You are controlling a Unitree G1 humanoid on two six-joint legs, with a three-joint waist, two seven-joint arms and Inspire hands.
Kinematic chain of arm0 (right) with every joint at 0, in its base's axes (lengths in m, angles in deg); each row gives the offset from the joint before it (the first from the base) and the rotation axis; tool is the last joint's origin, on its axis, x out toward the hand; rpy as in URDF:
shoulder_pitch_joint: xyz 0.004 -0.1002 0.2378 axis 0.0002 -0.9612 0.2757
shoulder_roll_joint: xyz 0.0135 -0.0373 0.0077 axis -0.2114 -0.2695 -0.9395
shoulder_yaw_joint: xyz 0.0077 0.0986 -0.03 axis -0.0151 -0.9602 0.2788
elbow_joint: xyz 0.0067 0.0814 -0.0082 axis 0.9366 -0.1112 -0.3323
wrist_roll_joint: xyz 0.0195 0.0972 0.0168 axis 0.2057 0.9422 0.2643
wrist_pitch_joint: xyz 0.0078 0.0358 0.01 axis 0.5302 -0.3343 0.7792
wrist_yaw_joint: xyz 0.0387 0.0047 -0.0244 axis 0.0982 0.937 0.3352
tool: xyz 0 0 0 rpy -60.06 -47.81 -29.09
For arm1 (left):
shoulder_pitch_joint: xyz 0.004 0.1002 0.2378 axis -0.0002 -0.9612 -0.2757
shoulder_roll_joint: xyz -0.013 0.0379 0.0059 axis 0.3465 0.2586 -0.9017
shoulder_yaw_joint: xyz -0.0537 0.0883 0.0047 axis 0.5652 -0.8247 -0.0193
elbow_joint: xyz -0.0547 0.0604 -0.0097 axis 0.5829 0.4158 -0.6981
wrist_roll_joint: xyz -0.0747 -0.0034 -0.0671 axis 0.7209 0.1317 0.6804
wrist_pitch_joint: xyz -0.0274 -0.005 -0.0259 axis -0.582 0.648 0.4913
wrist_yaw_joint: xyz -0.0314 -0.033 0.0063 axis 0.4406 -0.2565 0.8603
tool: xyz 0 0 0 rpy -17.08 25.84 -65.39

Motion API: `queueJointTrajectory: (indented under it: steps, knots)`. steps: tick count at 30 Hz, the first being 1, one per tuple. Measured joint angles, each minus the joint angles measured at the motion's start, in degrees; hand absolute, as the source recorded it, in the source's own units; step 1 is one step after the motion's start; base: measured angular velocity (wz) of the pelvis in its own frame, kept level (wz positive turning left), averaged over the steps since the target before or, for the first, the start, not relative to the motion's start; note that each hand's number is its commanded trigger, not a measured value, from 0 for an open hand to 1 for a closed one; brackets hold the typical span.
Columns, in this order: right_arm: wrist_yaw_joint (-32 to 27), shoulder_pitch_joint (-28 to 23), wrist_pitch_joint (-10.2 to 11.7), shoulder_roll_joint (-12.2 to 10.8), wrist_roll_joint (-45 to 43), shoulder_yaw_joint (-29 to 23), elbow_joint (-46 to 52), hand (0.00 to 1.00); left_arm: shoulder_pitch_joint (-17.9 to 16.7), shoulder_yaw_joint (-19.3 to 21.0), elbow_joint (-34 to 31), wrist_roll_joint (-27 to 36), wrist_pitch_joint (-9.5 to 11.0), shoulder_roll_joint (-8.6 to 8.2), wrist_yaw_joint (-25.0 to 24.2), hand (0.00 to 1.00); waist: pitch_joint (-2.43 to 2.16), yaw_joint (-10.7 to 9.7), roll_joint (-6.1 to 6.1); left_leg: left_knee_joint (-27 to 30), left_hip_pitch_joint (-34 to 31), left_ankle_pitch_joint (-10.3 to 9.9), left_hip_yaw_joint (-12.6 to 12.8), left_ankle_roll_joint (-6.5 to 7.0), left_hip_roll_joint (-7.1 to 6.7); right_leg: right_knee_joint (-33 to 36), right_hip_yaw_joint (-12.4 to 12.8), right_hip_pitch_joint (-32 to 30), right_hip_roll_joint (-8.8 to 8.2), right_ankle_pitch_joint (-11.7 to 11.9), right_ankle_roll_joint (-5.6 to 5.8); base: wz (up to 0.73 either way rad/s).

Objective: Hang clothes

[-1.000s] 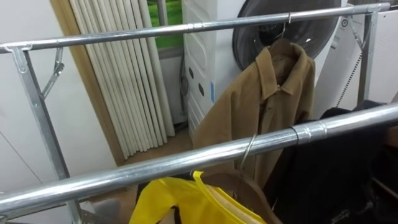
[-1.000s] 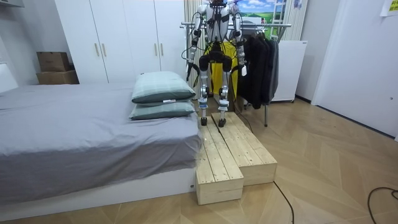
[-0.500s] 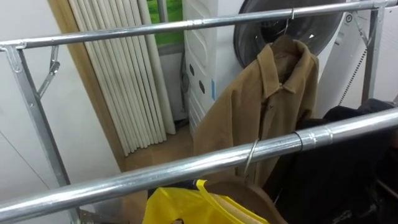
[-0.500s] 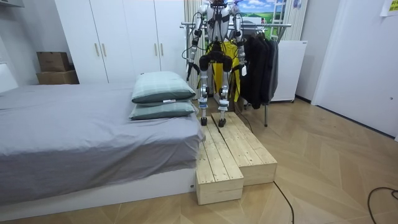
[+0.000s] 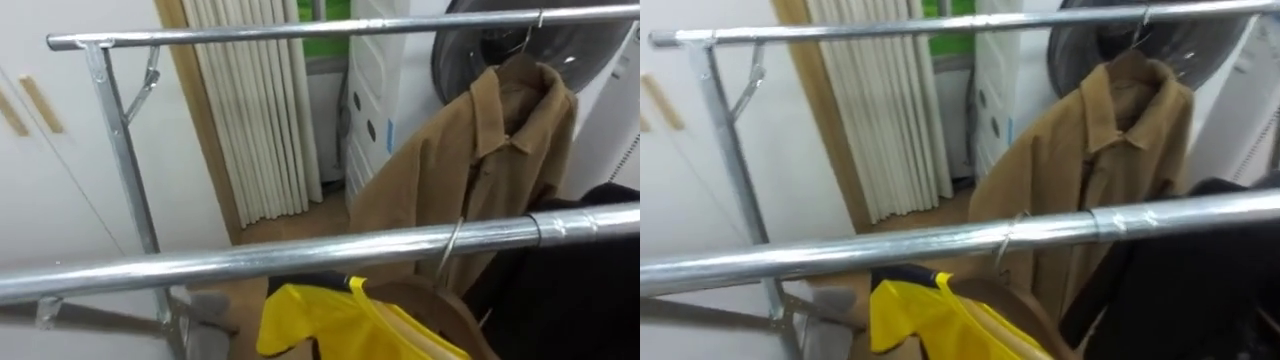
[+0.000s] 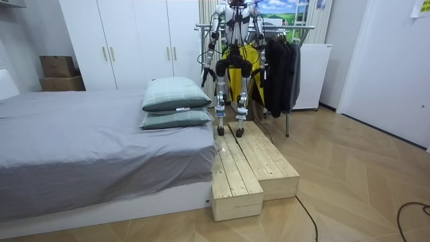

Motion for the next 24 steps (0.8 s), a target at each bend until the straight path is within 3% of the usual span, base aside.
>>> queueJointTrajectory:
  steps: [4,5,6,7,8,9,10,11,12,13,14,15,16,18,19,20,21,24]
  knots:
    - [0.08,0.95,0.12,0.47,-1.45,-0.15,-0.04,0.00,0.31,0.10,-1.17,-2.32,0.95,-0.33,0.89,0.00,0.15,1.18,0.52,1.01,-4.47,2.31,3.15,0.48,0.55,0.07,-6.59,-1.19,0.13,-0.41,-0.25,0.96]
    - [0.04,1.55,0.35,0.65,-1.43,-0.18,-0.17,0.00,0.30,-0.05,-1.86,-2.24,1.20,-0.59,1.09,0.00,0.15,2.61,0.58,-1.13,-4.86,4.11,2.87,0.35,-0.38,0.04,-8.59,-1.80,-0.14,-0.29,-0.47,1.04]
    - [-0.06,2.53,1.30,-0.13,-1.80,-0.76,-0.71,0.00,0.41,-0.02,-2.46,-2.27,1.23,-0.80,1.08,0.00,0.04,3.17,0.36,-5.10,-4.88,7.28,1.19,-0.06,-1.51,-0.32,-11.21,-2.43,-0.71,-0.05,-0.88,1.11]
    - [-0.11,2.74,1.80,-0.53,-1.84,-1.11,-1.00,0.00,0.58,0.10,-2.79,-2.33,1.19,-0.92,1.08,0.00,-0.17,3.27,0.10,-7.36,-4.87,9.36,1.49,-0.22,-1.92,-0.81,-13.20,-2.76,-1.12,0.08,-1.09,1.51]
    - [-0.08,3.53,2.03,-0.92,-1.73,-1.61,-0.91,0.00,1.23,0.06,-3.54,-2.51,1.21,-1.22,0.92,0.00,0.09,2.63,-0.12,-6.49,-5.81,9.88,7.15,0.64,-0.53,-1.80,-18.50,-3.77,-2.35,0.12,-1.72,1.76]
    - [-0.13,3.75,1.76,-1.42,-1.46,-1.65,-0.89,0.00,1.32,0.17,-3.70,-2.52,1.23,-1.14,0.75,0.00,0.02,2.74,0.43,0.33,-6.34,6.09,15.55,0.90,2.00,-1.77,-22.85,-3.26,-2.45,-0.53,-1.99,1.84]
    - [-0.16,3.70,1.67,-1.82,-1.09,-1.59,-0.89,0.00,1.15,0.33,-3.71,-2.51,1.23,-0.89,0.68,0.00,-0.02,2.79,0.47,3.47,-5.79,4.23,18.92,1.25,3.34,-1.59,-24.74,-2.75,-2.52,-0.95,-2.09,1.76]
    - [-0.14,3.85,1.46,-2.70,0.07,-1.40,-0.50,0.00,1.02,0.65,-3.70,-2.54,1.21,-0.20,0.55,0.00,0.13,2.95,0.17,6.45,-4.22,2.02,23.76,1.51,6.80,-0.45,-28.36,-2.12,-2.74,-2.04,-2.27,1.66]
    - [-0.04,3.51,1.15,-3.12,0.48,-1.05,-0.22,0.00,0.82,0.66,-3.72,-2.81,1.20,0.78,0.75,0.00,0.20,3.19,0.01,9.94,-2.58,0.58,26.55,0.13,10.28,0.51,-32.12,-1.37,-2.73,-3.15,-2.20,1.61]
    - [0.03,3.28,1.09,-3.14,0.47,-0.93,-0.07,0.00,0.66,0.68,-3.66,-2.81,1.19,1.25,0.75,0.00,0.20,3.19,-0.02,11.45,-1.38,0.18,27.32,-0.45,11.67,0.67,-33.94,-0.85,-2.70,-3.51,-2.01,1.63]
    - [0.22,2.93,0.98,-2.87,0.33,-1.06,-0.04,0.00,0.14,0.68,-3.48,-3.50,1.17,1.70,0.69,0.00,0.12,3.06,-0.18,12.98,1.28,-0.16,28.74,-0.74,13.11,0.77,-37.51,-0.16,-2.81,-3.87,-1.58,1.72]
    - [0.88,2.89,0.34,-2.53,0.34,-2.12,-0.13,0.00,-0.43,0.72,-3.17,-5.25,1.08,1.72,0.68,0.00,0.11,2.27,-0.26,12.43,4.15,-0.27,29.90,-1.18,13.62,1.13,-41.09,0.57,-2.88,-3.95,-1.45,1.75]
    - [1.29,2.81,0.13,-2.38,0.53,-2.65,-0.21,0.00,-0.60,0.75,-2.85,-6.12,1.08,1.72,0.64,0.00,0.12,1.79,-0.29,11.75,5.55,-0.37,30.29,-1.39,13.63,1.18,-42.94,0.63,-2.88,-3.97,-1.41,1.70]
    - [2.98,2.70,-0.03,-1.92,1.24,-3.13,-0.49,0.00,-0.56,0.57,-2.09,-9.26,0.57,1.72,0.07,0.00,0.15,0.97,-0.47,6.69,9.96,-0.64,31.04,-2.23,12.78,2.59,-47.93,-0.13,-3.01,-3.96,-1.39,1.48]
    - [3.37,2.97,-0.02,-1.91,1.29,-3.13,-0.56,0.00,-0.55,0.49,-2.01,-10.13,0.47,1.72,-0.20,0.00,0.13,0.78,-0.60,4.94,10.73,-0.55,31.02,-2.38,12.42,2.93,-47.94,-0.38,-3.02,-3.96,-1.39,1.33]
    - [3.95,2.98,0.17,-1.98,1.82,-3.05,-1.22,0.00,-0.20,0.40,-1.28,-10.66,0.34,1.72,-0.35,0.00,0.02,0.21,-0.68,1.16,11.64,-0.69,31.17,-3.35,11.46,3.67,-46.73,-0.92,-3.00,-3.96,-1.39,1.34]
    - [4.38,2.97,0.50,-2.22,2.83,-3.09,-2.29,0.00,0.09,0.52,-0.82,-10.67,-0.29,1.96,-0.23,0.00,-0.06,-0.11,-0.84,-2.79,12.64,-0.91,31.29,-4.38,11.16,4.34,-43.82,-1.07,-3.01,-3.94,-1.43,1.30]
    - [5.06,2.08,0.09,-2.31,3.88,-3.08,-2.62,0.00,-0.11,0.60,-0.86,-10.59,-1.08,2.25,1.19,0.00,-0.64,0.32,-2.00,-8.49,13.86,-0.70,31.32,-4.88,10.03,5.52,-37.90,-2.13,-3.53,-2.78,-1.56,0.91]
